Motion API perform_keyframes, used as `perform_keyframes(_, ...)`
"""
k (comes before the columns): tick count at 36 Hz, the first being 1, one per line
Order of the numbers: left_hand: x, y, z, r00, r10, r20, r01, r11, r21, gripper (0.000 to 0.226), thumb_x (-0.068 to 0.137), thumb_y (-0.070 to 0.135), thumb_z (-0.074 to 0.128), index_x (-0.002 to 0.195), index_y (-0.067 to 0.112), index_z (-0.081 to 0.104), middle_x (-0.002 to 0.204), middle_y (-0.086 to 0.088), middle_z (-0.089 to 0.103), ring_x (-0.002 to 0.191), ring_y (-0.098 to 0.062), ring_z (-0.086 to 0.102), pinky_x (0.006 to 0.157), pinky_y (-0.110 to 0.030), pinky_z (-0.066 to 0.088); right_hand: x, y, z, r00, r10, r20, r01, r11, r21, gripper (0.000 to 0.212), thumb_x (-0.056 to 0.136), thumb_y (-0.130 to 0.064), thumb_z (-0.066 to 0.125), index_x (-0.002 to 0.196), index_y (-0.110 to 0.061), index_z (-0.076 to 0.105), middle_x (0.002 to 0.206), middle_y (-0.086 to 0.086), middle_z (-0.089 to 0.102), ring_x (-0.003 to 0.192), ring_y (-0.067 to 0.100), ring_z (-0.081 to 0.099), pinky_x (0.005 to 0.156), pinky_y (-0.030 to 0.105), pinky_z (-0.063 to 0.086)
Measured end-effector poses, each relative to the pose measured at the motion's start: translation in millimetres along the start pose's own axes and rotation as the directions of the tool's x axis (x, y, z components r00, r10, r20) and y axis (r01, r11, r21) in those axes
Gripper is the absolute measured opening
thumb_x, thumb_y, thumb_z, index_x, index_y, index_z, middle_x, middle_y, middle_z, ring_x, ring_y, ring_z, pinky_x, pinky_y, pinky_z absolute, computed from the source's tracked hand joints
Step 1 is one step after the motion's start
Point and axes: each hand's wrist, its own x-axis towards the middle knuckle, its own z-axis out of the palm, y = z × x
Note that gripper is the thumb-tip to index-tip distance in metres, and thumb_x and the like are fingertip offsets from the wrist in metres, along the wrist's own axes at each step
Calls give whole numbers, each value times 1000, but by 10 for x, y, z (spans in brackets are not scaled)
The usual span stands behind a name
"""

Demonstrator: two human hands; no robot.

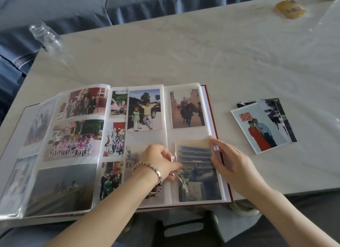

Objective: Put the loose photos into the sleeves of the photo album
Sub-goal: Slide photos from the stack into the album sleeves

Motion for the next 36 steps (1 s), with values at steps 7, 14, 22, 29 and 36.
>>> perform_keyframes(7, -2, -28, -116, 986, -62, 154, 116, 922, -369, 22, 73, -3, 73, 90, 1, 59, 81, -16, 70, 59, -19, 68, 49, -24, 54, 8, -122, -70, 992, 63, -105, -63, 998, -2, 41, 88, -26, 57, 127, -32, 45, 113, -23, 46, 96, -2, 51, 69, 2, 41)
perform_keyframes(14, -61, -81, -188, 977, 28, 212, 72, 891, -449, 23, 78, -4, 66, 98, 4, 57, 82, -15, 70, 61, -17, 69, 52, -24, 56, 179, -400, -128, 986, 165, 30, -167, 974, 151, 47, 87, -28, 55, 131, -15, 46, 84, -10, 63, 80, 6, 63, 66, 13, 52)
perform_keyframes(22, 4, -200, -507, 765, 519, -381, -393, 845, 363, 20, 87, 13, 61, 107, 16, 60, 103, 10, 58, 70, -4, 56, 60, -7, 40, 224, -679, -80, 981, 122, 153, -184, 839, 512, 30, 86, -34, 55, 116, -30, 55, 99, -18, 69, 92, 0, 65, 74, 13, 51)
perform_keyframes(29, 131, -299, -828, 774, 308, -553, -333, 941, 58, 30, 97, 24, 43, 123, 13, 54, 118, 0, 57, 99, -11, 54, 79, -19, 39, 208, -973, 375, 892, -137, 432, 119, 991, 69, 52, 83, -65, 25, 133, -56, 33, 151, -29, 11, 139, -3, 6, 114, 31, 18)
perform_keyframes(36, 169, -353, -650, 749, 659, -63, -530, 653, 541, 43, 99, 25, 37, 141, 28, 34, 143, 21, 7, 138, -1, 7, 117, -28, 10, 304, -796, 666, 867, -307, 392, 410, 887, -213, 43, 98, -27, 39, 141, -26, 40, 154, -6, 18, 143, 9, 3, 117, 24, 2)
